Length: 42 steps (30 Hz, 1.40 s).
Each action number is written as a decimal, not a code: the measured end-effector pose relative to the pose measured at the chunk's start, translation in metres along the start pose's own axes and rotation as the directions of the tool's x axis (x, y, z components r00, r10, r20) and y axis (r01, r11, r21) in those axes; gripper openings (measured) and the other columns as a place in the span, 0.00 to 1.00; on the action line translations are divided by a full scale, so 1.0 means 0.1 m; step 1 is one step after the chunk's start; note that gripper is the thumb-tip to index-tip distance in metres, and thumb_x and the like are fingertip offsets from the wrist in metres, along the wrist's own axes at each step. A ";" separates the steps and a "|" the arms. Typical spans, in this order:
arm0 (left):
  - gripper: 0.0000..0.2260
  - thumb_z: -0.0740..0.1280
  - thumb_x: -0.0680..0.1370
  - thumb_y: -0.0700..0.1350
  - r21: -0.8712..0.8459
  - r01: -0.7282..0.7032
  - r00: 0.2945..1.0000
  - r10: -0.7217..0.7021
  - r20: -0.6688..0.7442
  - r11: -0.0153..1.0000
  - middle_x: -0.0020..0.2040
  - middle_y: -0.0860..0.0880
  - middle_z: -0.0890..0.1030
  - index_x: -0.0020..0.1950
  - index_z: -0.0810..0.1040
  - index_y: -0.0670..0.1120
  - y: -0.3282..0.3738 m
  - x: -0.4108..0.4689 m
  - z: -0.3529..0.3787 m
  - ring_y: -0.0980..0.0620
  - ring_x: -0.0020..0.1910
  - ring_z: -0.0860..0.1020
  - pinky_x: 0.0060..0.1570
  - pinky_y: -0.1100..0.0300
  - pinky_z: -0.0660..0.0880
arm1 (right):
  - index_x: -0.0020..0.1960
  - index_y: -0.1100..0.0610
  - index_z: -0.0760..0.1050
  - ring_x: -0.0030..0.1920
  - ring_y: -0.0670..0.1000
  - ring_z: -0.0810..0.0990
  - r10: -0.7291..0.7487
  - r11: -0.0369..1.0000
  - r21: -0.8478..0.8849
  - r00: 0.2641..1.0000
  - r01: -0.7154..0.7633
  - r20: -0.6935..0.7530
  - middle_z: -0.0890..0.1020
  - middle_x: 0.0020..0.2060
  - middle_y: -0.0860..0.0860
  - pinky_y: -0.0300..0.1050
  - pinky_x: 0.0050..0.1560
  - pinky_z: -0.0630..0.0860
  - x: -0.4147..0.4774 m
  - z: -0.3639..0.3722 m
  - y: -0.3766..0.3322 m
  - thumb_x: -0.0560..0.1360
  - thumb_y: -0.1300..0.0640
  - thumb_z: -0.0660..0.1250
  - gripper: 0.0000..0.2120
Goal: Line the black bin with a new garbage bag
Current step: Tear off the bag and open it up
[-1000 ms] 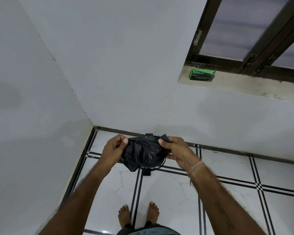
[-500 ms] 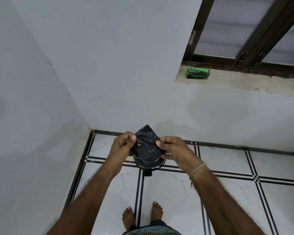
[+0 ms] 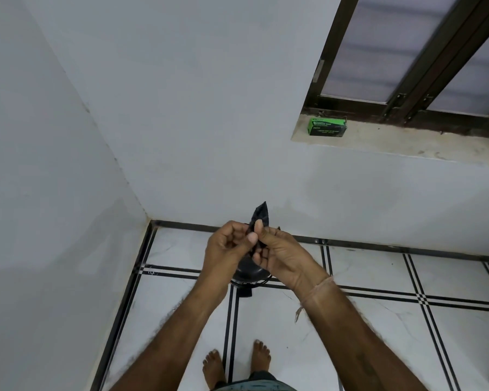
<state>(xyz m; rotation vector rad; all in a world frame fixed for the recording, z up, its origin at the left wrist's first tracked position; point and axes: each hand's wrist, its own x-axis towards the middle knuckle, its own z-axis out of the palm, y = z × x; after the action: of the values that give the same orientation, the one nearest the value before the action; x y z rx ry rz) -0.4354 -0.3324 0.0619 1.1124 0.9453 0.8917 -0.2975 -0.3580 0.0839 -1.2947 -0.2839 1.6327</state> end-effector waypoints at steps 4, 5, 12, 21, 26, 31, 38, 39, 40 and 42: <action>0.06 0.70 0.80 0.41 -0.094 0.050 0.997 -0.055 -0.052 0.994 0.42 0.42 0.83 0.45 0.82 0.42 0.03 0.01 -0.11 0.47 0.43 0.81 0.51 0.49 0.79 | 0.42 0.59 0.82 0.32 0.46 0.80 -0.044 0.998 0.042 0.999 0.043 0.025 0.84 0.34 0.52 0.34 0.32 0.78 -0.06 0.01 0.01 0.75 0.57 0.72 0.06; 0.06 0.69 0.81 0.41 -0.103 0.060 0.997 -0.065 -0.046 0.993 0.42 0.43 0.84 0.45 0.82 0.42 0.03 0.00 -0.12 0.48 0.43 0.81 0.51 0.50 0.80 | 0.43 0.60 0.82 0.31 0.46 0.78 -0.055 0.998 0.033 0.998 0.054 0.017 0.83 0.34 0.52 0.34 0.31 0.78 -0.07 0.01 0.02 0.77 0.58 0.72 0.06; 0.10 0.65 0.83 0.45 -0.231 0.157 0.966 -0.198 -0.165 0.960 0.39 0.51 0.85 0.43 0.81 0.47 -0.06 0.05 -0.36 0.56 0.39 0.81 0.47 0.57 0.79 | 0.44 0.58 0.80 0.34 0.47 0.82 -0.142 0.990 0.002 0.985 0.143 -0.102 0.86 0.37 0.52 0.38 0.33 0.79 -0.09 -0.13 -0.03 0.79 0.55 0.70 0.08; 0.19 0.58 0.87 0.40 0.112 0.089 0.988 -0.102 0.113 0.990 0.38 0.47 0.81 0.40 0.82 0.50 -0.11 -0.03 -0.56 0.54 0.34 0.77 0.40 0.60 0.75 | 0.42 0.60 0.79 0.40 0.54 0.79 -0.215 0.972 0.003 0.888 0.236 -0.407 0.82 0.39 0.56 0.46 0.45 0.81 0.20 -0.20 -0.07 0.85 0.57 0.62 0.15; 0.19 0.58 0.82 0.64 0.245 0.058 0.997 -0.070 0.040 0.968 0.62 0.59 0.83 0.63 0.79 0.55 -0.01 -0.03 -0.60 0.62 0.63 0.79 0.63 0.58 0.73 | 0.44 0.61 0.82 0.37 0.51 0.85 -0.384 0.918 -0.144 0.919 0.369 -0.092 0.87 0.37 0.55 0.42 0.42 0.83 0.13 -0.25 -0.14 0.85 0.51 0.61 0.19; 0.16 0.65 0.81 0.57 0.270 0.048 0.934 -0.139 0.329 0.962 0.58 0.52 0.86 0.64 0.80 0.49 0.33 0.09 -0.18 0.54 0.58 0.84 0.59 0.58 0.78 | 0.39 0.58 0.79 0.30 0.47 0.79 -0.391 0.857 -0.324 0.915 0.401 0.096 0.82 0.29 0.51 0.38 0.36 0.77 0.13 -0.18 -0.32 0.82 0.45 0.62 0.20; 0.08 0.69 0.81 0.41 0.109 0.167 0.924 -0.194 0.328 0.980 0.41 0.46 0.87 0.44 0.86 0.45 0.30 0.10 0.05 0.52 0.38 0.85 0.41 0.63 0.79 | 0.39 0.59 0.78 0.30 0.47 0.78 -0.378 0.822 -0.415 0.919 0.390 0.114 0.80 0.29 0.49 0.40 0.34 0.76 0.27 -0.26 -0.47 0.80 0.44 0.65 0.20; 0.07 0.70 0.80 0.41 0.089 0.177 0.942 -0.195 0.273 0.980 0.40 0.46 0.87 0.44 0.86 0.44 0.27 0.10 0.10 0.53 0.37 0.85 0.39 0.63 0.79 | 0.41 0.58 0.79 0.34 0.47 0.80 -0.444 0.768 -0.485 0.893 0.419 0.070 0.82 0.32 0.48 0.41 0.38 0.77 0.33 -0.28 -0.45 0.81 0.46 0.67 0.18; 0.05 0.71 0.79 0.41 0.067 0.180 0.962 -0.190 0.198 0.981 0.39 0.46 0.87 0.45 0.86 0.43 0.23 0.10 0.14 0.53 0.36 0.84 0.37 0.63 0.78 | 0.43 0.57 0.80 0.38 0.46 0.81 -0.554 0.664 -0.601 0.833 0.444 0.004 0.83 0.36 0.47 0.43 0.43 0.77 0.37 -0.32 -0.42 0.81 0.48 0.68 0.14; 0.04 0.73 0.78 0.41 -0.012 0.175 0.984 -0.174 0.045 0.984 0.41 0.44 0.88 0.48 0.86 0.41 0.19 0.10 0.20 0.52 0.38 0.85 0.36 0.62 0.78 | 0.45 0.54 0.79 0.41 0.43 0.79 -0.738 0.541 -0.720 0.656 0.435 -0.159 0.83 0.40 0.44 0.41 0.46 0.76 0.30 -0.36 -0.34 0.79 0.48 0.71 0.10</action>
<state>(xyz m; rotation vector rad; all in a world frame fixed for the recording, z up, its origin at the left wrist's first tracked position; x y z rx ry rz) -0.4152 -0.3255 0.0818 1.0140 0.9820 0.7282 -0.2469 -0.3317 0.0747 -1.7651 -0.9512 0.5760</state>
